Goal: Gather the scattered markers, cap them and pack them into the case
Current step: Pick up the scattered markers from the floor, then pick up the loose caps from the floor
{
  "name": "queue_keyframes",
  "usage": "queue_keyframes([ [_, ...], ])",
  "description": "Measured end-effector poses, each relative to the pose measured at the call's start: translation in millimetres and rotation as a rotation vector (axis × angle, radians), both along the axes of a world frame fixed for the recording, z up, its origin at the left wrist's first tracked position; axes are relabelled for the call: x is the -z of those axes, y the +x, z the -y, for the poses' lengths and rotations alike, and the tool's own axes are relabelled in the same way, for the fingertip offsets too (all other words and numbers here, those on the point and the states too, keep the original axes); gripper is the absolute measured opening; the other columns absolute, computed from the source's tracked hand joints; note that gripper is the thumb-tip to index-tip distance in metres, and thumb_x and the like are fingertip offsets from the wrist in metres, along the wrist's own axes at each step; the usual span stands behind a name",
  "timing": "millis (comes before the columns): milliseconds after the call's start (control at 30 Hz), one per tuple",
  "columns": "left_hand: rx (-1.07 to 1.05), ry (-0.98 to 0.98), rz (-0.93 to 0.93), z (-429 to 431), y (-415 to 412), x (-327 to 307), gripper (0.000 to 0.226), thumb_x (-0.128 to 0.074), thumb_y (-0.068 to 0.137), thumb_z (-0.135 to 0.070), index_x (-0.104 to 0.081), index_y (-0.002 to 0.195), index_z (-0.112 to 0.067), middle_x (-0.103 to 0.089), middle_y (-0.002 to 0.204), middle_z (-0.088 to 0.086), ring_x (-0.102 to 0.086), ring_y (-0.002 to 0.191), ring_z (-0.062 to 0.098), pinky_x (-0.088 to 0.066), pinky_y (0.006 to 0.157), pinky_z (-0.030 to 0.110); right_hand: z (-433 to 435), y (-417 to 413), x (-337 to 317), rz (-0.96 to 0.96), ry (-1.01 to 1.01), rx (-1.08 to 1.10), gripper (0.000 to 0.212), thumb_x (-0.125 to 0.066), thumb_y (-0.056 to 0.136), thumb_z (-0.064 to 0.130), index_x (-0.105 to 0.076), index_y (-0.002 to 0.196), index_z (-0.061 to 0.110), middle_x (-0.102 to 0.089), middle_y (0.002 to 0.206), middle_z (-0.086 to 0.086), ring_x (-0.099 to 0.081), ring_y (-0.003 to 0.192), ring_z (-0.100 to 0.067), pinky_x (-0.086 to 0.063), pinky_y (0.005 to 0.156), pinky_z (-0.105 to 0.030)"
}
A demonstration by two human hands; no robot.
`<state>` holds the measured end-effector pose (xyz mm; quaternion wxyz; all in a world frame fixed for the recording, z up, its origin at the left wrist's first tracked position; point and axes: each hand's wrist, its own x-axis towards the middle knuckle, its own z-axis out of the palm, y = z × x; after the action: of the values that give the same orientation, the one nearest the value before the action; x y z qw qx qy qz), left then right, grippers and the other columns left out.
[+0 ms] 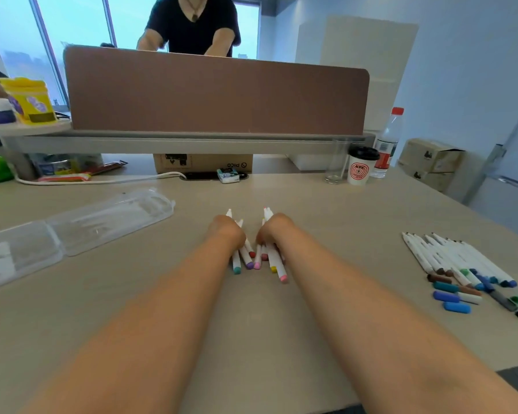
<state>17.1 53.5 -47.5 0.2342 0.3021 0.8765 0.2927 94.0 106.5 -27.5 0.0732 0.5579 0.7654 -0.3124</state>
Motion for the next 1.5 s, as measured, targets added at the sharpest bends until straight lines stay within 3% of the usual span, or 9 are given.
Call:
queue_keyframes([
  [133, -0.004, -0.055, -0.088, 4.8, -0.7, -2.0, 0.042, -0.052, 0.090, -0.011, -0.043, 0.129, 0.003, -0.052, 0.128, 0.018, -0.055, 0.116, 0.031, -0.049, 0.094, 0.036, -4.2, 2.1, 6.2, -0.072, 0.119, 0.054, 0.047, -0.051, 0.093, 0.019, -0.039, 0.138, 0.009, -0.049, 0.135, -0.005, -0.056, 0.107, -0.023, -0.042, 0.074, -0.029],
  [267, 0.005, -0.058, -0.104, 11.1, 2.1, -3.4, 0.049, -0.057, 0.087, -0.012, -0.039, 0.131, 0.000, -0.045, 0.134, 0.018, -0.048, 0.121, 0.030, -0.047, 0.095, 0.035, -3.1, 9.4, 13.4, -0.199, 0.178, 0.246, 0.014, -0.051, 0.092, 0.015, -0.048, 0.096, 0.003, -0.055, 0.127, -0.015, -0.058, 0.106, -0.031, -0.044, 0.060, -0.031],
  [433, 0.130, 0.003, -0.172, 30.3, 9.6, 3.0, 0.043, -0.045, 0.095, -0.018, -0.036, 0.133, -0.003, -0.035, 0.139, 0.015, -0.037, 0.128, 0.028, -0.035, 0.101, 0.030, 2.3, 25.2, 21.5, -0.388, 0.198, 0.304, 0.044, -0.053, 0.090, 0.008, -0.038, 0.131, 0.003, -0.047, 0.131, -0.018, -0.055, 0.113, -0.034, -0.050, 0.088, -0.037],
  [600, 0.276, 0.050, -0.229, 54.9, 6.7, 16.7, 0.057, -0.046, 0.093, -0.040, -0.033, 0.142, -0.015, -0.005, 0.155, 0.010, -0.018, 0.141, 0.027, -0.022, 0.111, 0.032, 11.0, 53.5, 20.7, -0.501, 0.223, 0.227, 0.013, -0.046, 0.092, 0.011, -0.058, 0.090, 0.009, -0.054, 0.069, -0.011, -0.052, 0.050, -0.027, -0.043, 0.047, -0.027],
  [667, 0.288, 0.072, -0.275, 59.8, 6.9, 21.7, 0.059, -0.045, 0.093, -0.045, -0.032, 0.143, -0.017, -0.003, 0.156, 0.009, -0.013, 0.142, 0.027, -0.018, 0.113, 0.035, 13.9, 63.7, 22.9, -0.551, 0.231, 0.240, 0.024, -0.047, 0.091, 0.013, -0.054, 0.068, 0.015, -0.053, 0.062, -0.008, -0.047, 0.043, -0.022, -0.041, 0.045, -0.023],
  [767, 0.313, 0.099, -0.421, 64.7, 10.6, 26.2, 0.058, -0.044, 0.092, -0.048, -0.034, 0.142, -0.019, -0.009, 0.155, 0.008, -0.006, 0.143, 0.026, -0.013, 0.115, 0.041, 21.5, 78.6, 28.2, -0.618, 0.209, 0.212, 0.021, -0.062, 0.084, 0.011, -0.054, 0.066, 0.017, -0.056, 0.063, -0.003, -0.052, 0.051, -0.015, -0.050, 0.063, -0.030],
  [933, 0.382, 0.205, -0.628, 71.8, 25.3, 25.9, 0.044, -0.048, 0.092, -0.037, -0.048, 0.131, -0.016, -0.029, 0.146, 0.008, -0.020, 0.137, 0.025, -0.019, 0.114, 0.041, 29.7, 95.2, 36.0, -0.697, 0.210, 0.222, 0.013, -0.059, 0.082, 0.007, -0.058, 0.073, 0.016, -0.060, 0.066, 0.000, -0.056, 0.059, -0.008, -0.043, 0.060, -0.022],
  [1167, 0.494, 0.368, -0.541, 79.1, 84.7, -0.6, 0.021, -0.047, 0.092, -0.021, -0.062, 0.104, -0.011, -0.055, 0.112, 0.008, -0.056, 0.099, 0.024, -0.043, 0.078, 0.033, 59.5, 144.1, 18.2, -0.786, 0.289, 0.234, 0.022, -0.059, 0.085, 0.007, -0.054, 0.066, 0.018, -0.055, 0.065, 0.001, -0.050, 0.057, -0.010, -0.042, 0.052, -0.014],
  [1500, 0.744, 0.544, -0.499, 86.2, 247.0, 0.0, 0.019, -0.049, 0.091, -0.022, -0.063, 0.099, -0.012, -0.063, 0.101, 0.007, -0.057, 0.092, 0.024, -0.041, 0.073, 0.031, 121.4, 317.8, 9.8, -0.754, 0.439, 0.418, 0.018, -0.057, 0.090, 0.010, -0.055, 0.073, 0.016, -0.056, 0.067, 0.002, -0.050, 0.057, -0.005, -0.039, 0.044, -0.006],
])
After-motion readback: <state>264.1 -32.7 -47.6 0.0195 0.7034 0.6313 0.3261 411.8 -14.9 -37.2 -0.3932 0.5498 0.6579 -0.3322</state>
